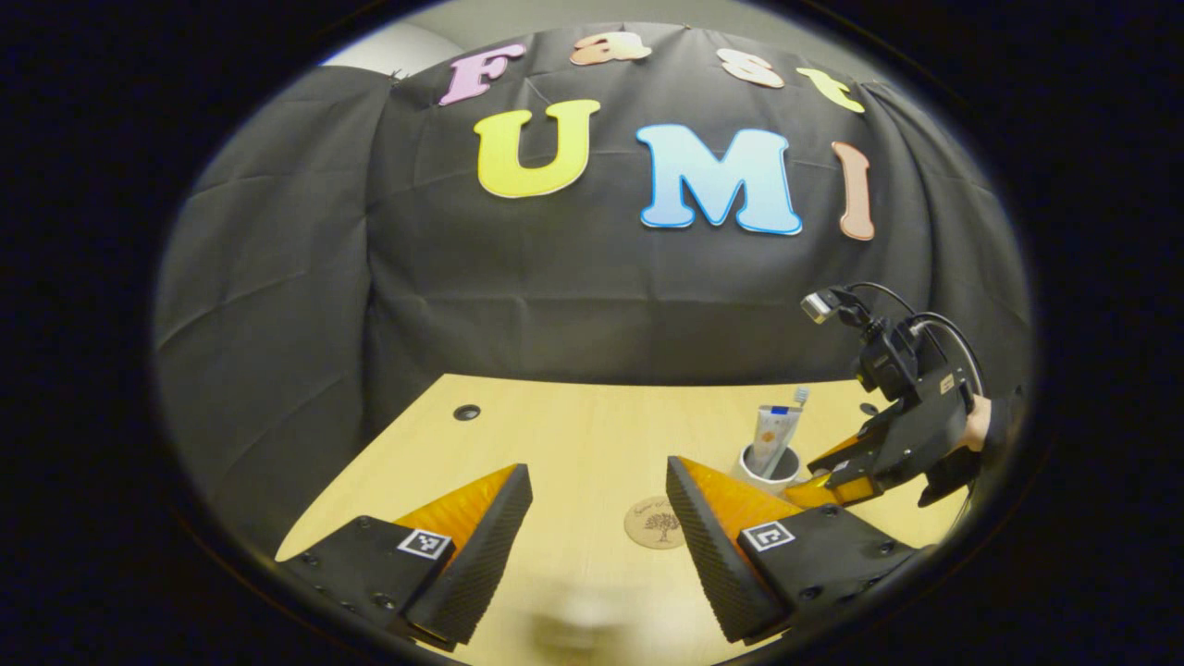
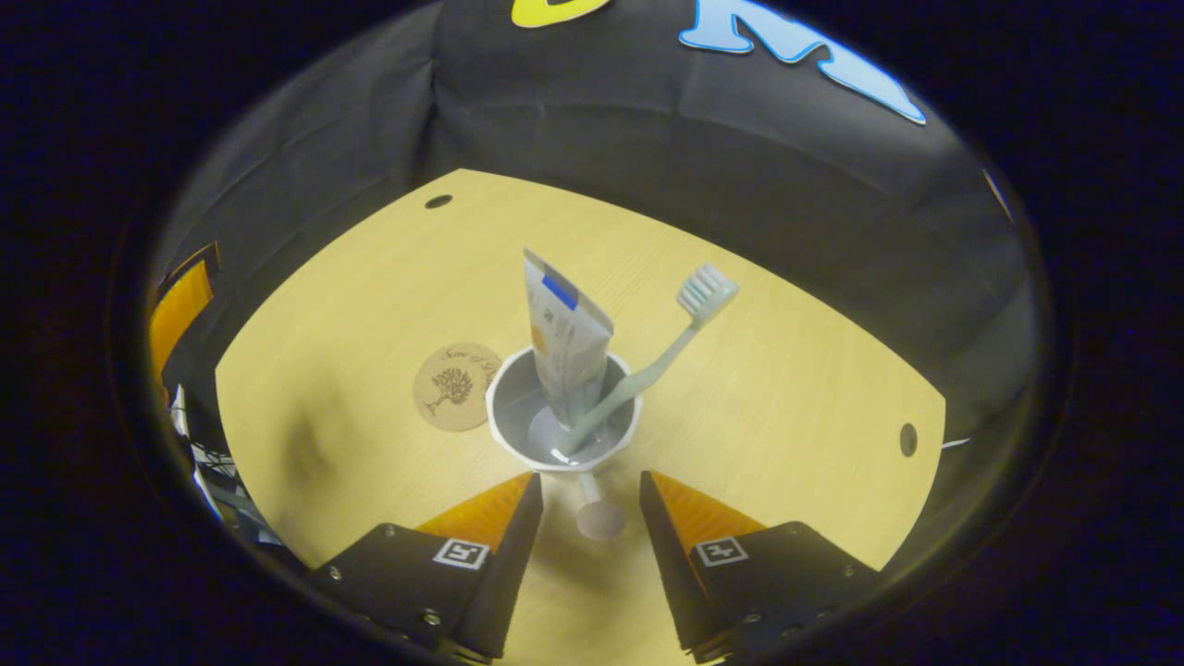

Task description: Put the toothbrush and toothpaste on the desktop into the cup, then pick up the cup and place it on the coaster on the desktop.

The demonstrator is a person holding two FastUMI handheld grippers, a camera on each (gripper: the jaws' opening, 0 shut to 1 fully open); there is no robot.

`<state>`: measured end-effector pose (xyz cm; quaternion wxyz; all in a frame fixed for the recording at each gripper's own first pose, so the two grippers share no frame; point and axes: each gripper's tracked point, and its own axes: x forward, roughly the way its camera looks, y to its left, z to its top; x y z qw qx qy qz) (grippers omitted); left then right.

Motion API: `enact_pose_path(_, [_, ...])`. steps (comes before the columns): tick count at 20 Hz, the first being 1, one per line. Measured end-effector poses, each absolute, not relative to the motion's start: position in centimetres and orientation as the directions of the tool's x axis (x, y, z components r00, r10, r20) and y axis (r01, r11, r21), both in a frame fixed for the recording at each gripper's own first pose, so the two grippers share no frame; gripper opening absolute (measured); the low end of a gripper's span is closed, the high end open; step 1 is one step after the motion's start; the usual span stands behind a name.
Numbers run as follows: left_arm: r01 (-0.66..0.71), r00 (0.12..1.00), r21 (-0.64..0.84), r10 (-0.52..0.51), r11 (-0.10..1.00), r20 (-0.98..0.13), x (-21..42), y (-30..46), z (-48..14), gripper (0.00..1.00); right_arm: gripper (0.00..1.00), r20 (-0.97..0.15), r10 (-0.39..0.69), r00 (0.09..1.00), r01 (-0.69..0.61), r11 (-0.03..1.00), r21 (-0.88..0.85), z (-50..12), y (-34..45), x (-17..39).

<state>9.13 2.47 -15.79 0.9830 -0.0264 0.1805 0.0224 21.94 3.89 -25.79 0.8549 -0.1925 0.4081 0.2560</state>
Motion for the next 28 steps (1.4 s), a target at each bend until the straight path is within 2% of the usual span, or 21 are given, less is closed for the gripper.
enact_pose_path(1, [-0.059,0.933,-0.043,0.039,0.997,-0.359,9.0,2.7,-15.8,0.95,0.64,-0.803,0.279,0.527,-0.597,0.794,-0.116,-26.1,3.9,22.0])
enact_pose_path(2, [-0.063,0.932,-0.042,0.044,0.997,-0.361,8.9,2.8,-15.9,0.98,0.64,-0.806,0.264,0.53,-0.593,0.795,-0.129,-26.7,3.7,22.4])
enact_pose_path(3, [-0.067,0.931,-0.043,0.047,0.997,-0.363,8.9,3.0,-16.0,0.98,0.5,-0.812,0.268,0.519,-0.598,0.792,-0.12,-26.6,3.8,22.0])
enact_pose_path(4, [-0.071,0.93,-0.044,0.05,0.997,-0.365,8.8,3.0,-16.0,0.98,0.47,-0.817,0.276,0.506,-0.603,0.791,-0.106,-26.9,4.1,21.8])
enact_pose_path(5, [-0.073,0.928,-0.045,0.052,0.996,-0.368,8.7,3.0,-16.1,0.98,0.51,-0.816,0.256,0.518,-0.596,0.792,-0.13,-26.3,3.5,21.8])
enact_pose_path(6, [-0.075,0.927,-0.043,0.054,0.996,-0.371,8.6,3.0,-16.3,0.98,0.36,-0.812,0.242,0.53,-0.589,0.794,-0.148,-27.7,3.6,22.7])
enact_pose_path(7, [-0.077,0.927,-0.043,0.055,0.996,-0.372,8.6,3.0,-16.4,0.98,0.27,-0.817,0.254,0.518,-0.593,0.795,-0.128,-26.9,3.8,22.0])
enact_pose_path(10, [-0.076,0.925,-0.041,0.055,0.996,-0.377,8.6,2.8,-16.5,0.98,0.21,-0.82,0.252,0.514,-0.586,0.801,-0.121,-27.0,3.8,22.2])
enact_pose_path(11, [-0.078,0.925,-0.039,0.058,0.996,-0.376,8.6,2.7,-16.5,0.98,0.16,-0.822,0.251,0.512,-0.585,0.802,-0.12,-27.0,3.7,22.1])
enact_pose_path(14, [-0.079,0.926,-0.038,0.059,0.996,-0.373,8.7,2.5,-16.4,1.0,0.16,-0.817,0.253,0.518,-0.588,0.799,-0.125,-26.7,3.7,22.1])
enact_pose_path(15, [-0.079,0.927,-0.036,0.06,0.996,-0.371,8.6,2.5,-16.3,1.0,0.08,-0.812,0.256,0.524,-0.581,0.805,-0.121,-26.5,3.8,22.1])
enact_pose_path(21, [-0.083,0.926,-0.03,0.066,0.996,-0.371,8.8,2.8,-16.6,0.98,0.08,-0.795,0.267,0.545,-0.584,0.801,-0.132,-26.3,3.9,22.1])
enact_pose_path(28, [-0.074,0.927,-0.024,0.06,0.997,-0.37,8.6,2.6,-16.6,0.98,0.07,-0.758,0.331,0.562,-0.575,0.815,-0.07,-25.1,4.7,22.0])
